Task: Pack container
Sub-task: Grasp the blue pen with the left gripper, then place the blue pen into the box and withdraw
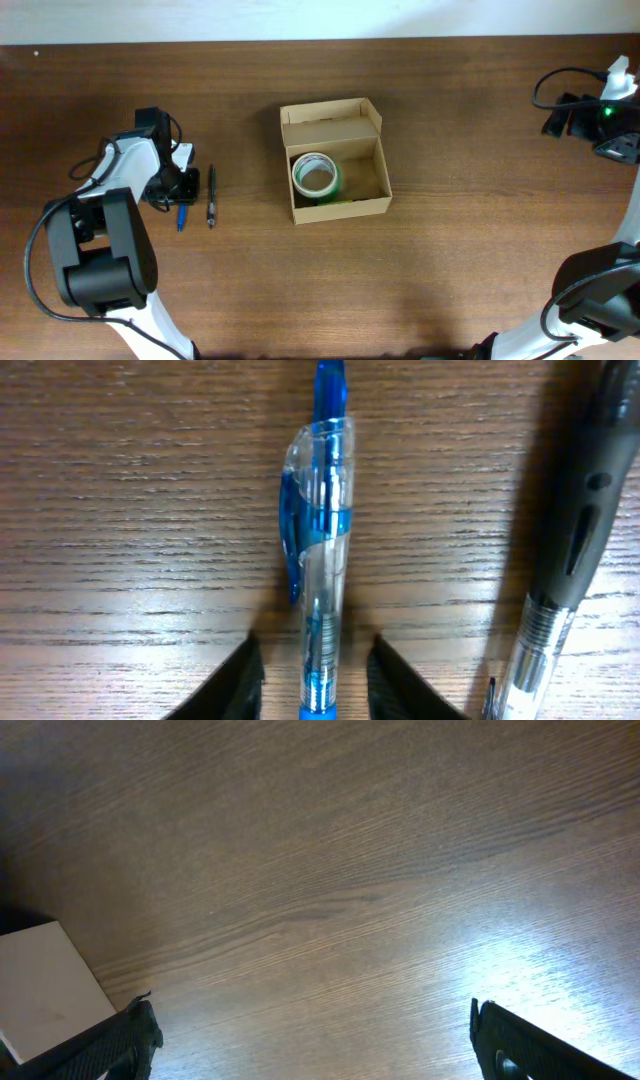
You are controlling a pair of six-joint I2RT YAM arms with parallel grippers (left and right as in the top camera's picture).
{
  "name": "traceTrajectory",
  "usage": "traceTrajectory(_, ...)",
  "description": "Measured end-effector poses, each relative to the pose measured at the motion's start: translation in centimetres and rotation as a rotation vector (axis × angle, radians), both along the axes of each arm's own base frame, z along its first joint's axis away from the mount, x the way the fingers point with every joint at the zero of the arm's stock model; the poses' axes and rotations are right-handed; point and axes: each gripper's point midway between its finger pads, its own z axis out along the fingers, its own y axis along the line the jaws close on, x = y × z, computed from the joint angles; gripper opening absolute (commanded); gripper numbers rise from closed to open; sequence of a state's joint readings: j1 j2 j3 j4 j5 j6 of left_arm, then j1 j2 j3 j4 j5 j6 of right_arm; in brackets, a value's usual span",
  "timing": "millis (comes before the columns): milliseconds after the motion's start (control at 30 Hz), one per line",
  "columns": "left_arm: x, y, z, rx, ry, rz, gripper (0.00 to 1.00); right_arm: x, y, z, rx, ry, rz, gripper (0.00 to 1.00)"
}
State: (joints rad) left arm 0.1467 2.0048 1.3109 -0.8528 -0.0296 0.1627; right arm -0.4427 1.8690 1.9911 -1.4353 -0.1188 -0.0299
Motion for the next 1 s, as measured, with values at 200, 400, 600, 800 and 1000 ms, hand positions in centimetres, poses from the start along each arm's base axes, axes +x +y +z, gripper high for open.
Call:
traceTrajectory(200, -0.1, 0.2, 0.1, 0.005, 0.013, -0.002, 0.02, 0.0, 0.0, 0.0, 0.000, 0.000, 0.000, 0.99)
traceTrajectory(400, -0.4, -0.5, 2.6, -0.038, 0.114, -0.011, 0.02, 0.0, 0.0, 0.0, 0.000, 0.000, 0.000, 0.99)
traceTrajectory(600, 7.9, -3.7, 16.8, -0.112, -0.200, -0.181, 0.02, 0.0, 0.0, 0.0, 0.003, 0.000, 0.000, 0.99)
traceTrajectory(800, 8.4, -12.5, 29.6, -0.118, -0.482, -0.588, 0.02, 0.0, 0.1, 0.0, 0.003, -0.001, 0.001, 0.99)
traceTrajectory(1000, 2.9, -24.6, 31.7, -0.092, -0.494, -1.061, 0.02, 0.0, 0.1, 0.0, 0.003, 0.000, 0.001, 0.99)
